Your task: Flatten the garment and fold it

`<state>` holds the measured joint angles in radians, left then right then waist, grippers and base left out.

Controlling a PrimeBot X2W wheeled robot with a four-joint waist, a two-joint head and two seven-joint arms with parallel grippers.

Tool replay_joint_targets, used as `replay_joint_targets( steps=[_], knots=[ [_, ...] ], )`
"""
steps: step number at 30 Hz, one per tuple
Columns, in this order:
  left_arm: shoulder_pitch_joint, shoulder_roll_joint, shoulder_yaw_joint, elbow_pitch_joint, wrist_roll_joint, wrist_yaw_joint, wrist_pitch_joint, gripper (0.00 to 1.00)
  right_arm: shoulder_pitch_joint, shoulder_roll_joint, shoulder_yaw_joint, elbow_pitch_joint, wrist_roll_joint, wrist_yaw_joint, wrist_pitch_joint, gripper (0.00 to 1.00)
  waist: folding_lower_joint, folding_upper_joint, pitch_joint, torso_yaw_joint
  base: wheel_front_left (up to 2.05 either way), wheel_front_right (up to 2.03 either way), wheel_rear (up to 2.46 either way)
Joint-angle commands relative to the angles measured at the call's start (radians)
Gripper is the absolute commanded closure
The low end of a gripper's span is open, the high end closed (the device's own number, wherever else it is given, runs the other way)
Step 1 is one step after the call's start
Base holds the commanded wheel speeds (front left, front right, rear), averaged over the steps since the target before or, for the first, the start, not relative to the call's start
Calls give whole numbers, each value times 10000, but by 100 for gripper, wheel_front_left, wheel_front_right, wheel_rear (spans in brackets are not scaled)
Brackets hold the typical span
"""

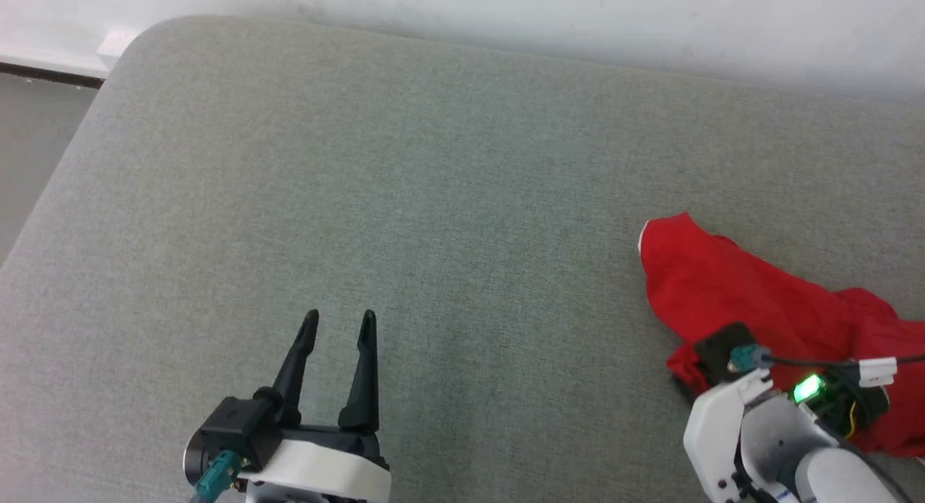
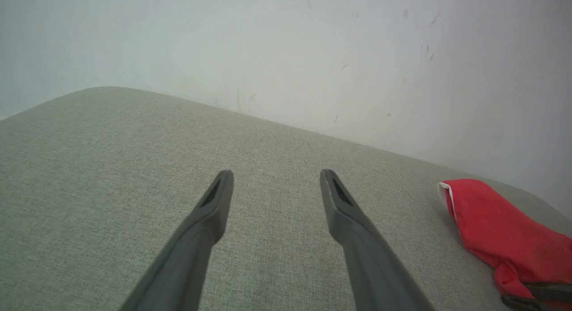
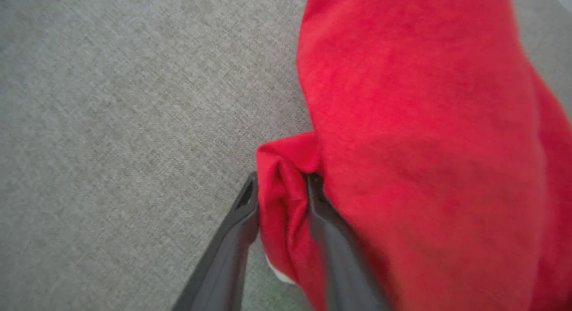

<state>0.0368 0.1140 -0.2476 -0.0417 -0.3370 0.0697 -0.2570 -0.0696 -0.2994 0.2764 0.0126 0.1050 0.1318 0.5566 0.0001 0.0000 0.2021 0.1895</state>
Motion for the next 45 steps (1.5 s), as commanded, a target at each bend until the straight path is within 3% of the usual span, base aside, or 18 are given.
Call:
replay_joint_targets(
  steps=[1,6,11,21,24,30,31,32,33,40,45],
  knots=[
    [-143,-51,54,18,63,-105,-45,0,-127,8,32,178,-18,-11,-69,100,-1,0,-36,-42,0,0,0],
    [-85,-66,158,28,101,-159,-46,0,-763,291,-38,85,500,-11,-477,100,-1,0,-250,-255,0,0,0],
    [6,-69,217,29,126,-193,-46,0,-1017,273,188,-919,1791,-11,-75,100,-1,0,-474,-471,0,0,0],
    [125,-90,196,69,96,-302,-47,0,1147,-1275,1495,-3555,5028,-11,2748,100,-1,0,-522,-886,0,0,0],
    [128,-102,165,122,92,-331,-47,0,1964,-1896,1497,-3711,5398,-11,3505,100,-1,0,-513,-967,0,0,0],
    [117,-80,104,252,73,-388,-47,0,2995,-2400,1334,-3432,5420,-11,4542,100,-1,0,-625,-1025,0,0,0],
    [126,-66,98,268,66,-393,-46,0,2964,-2329,1317,-3502,5331,-11,4384,64,-1,0,-649,-1030,0,0,0],
    [134,-50,99,276,58,-392,-41,0,2910,-2179,1242,-3540,5247,-11,4136,8,-1,0,-678,-1042,0,0,0],
    [147,-29,103,279,51,-389,-30,0,2822,-2040,1213,-3592,5171,-11,3889,0,-1,0,-715,-1054,0,0,0],
    [266,128,150,174,9,-330,68,0,1597,-800,386,-4008,4738,-11,1268,0,-1,0,-930,-1173,0,0,0],
    [244,118,97,89,-20,-309,72,0,800,-320,-690,-3465,3311,-11,137,0,-1,0,-889,-1146,0,0,0]
  ],
)
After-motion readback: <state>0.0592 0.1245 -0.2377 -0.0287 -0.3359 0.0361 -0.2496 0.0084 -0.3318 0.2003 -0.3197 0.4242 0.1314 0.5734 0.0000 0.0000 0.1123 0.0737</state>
